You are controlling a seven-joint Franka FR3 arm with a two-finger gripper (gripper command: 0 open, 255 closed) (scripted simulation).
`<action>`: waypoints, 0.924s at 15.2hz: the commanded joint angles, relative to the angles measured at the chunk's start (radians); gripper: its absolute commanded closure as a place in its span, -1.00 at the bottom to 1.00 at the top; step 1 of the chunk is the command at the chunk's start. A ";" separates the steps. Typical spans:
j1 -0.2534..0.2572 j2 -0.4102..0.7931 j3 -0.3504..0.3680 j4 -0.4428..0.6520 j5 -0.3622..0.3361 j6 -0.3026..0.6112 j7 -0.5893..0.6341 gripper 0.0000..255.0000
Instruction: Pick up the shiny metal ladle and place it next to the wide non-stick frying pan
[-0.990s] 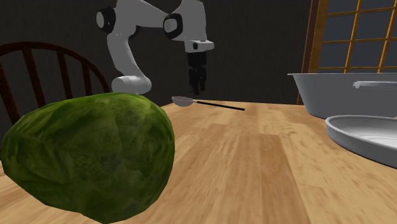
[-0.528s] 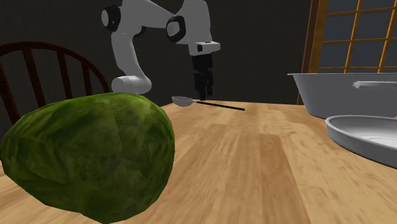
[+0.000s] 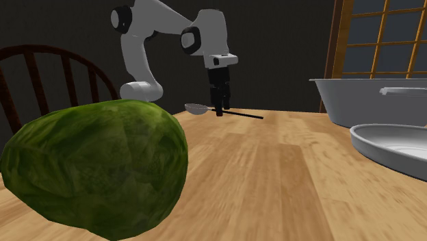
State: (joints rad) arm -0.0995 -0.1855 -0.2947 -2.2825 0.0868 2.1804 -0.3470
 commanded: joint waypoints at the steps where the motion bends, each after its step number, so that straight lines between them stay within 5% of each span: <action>1: 0.000 0.001 0.000 0.000 0.001 0.002 0.000 -1.00; 4: 0.000 0.001 0.000 0.000 0.000 0.001 0.000 -1.00; 5: 0.000 0.001 0.000 0.000 0.000 0.001 0.000 1.00; 14: 0.000 0.001 0.000 0.000 0.000 0.002 0.000 1.00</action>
State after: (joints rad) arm -0.0997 -0.1853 -0.2952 -2.2814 0.0869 2.1822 -0.3469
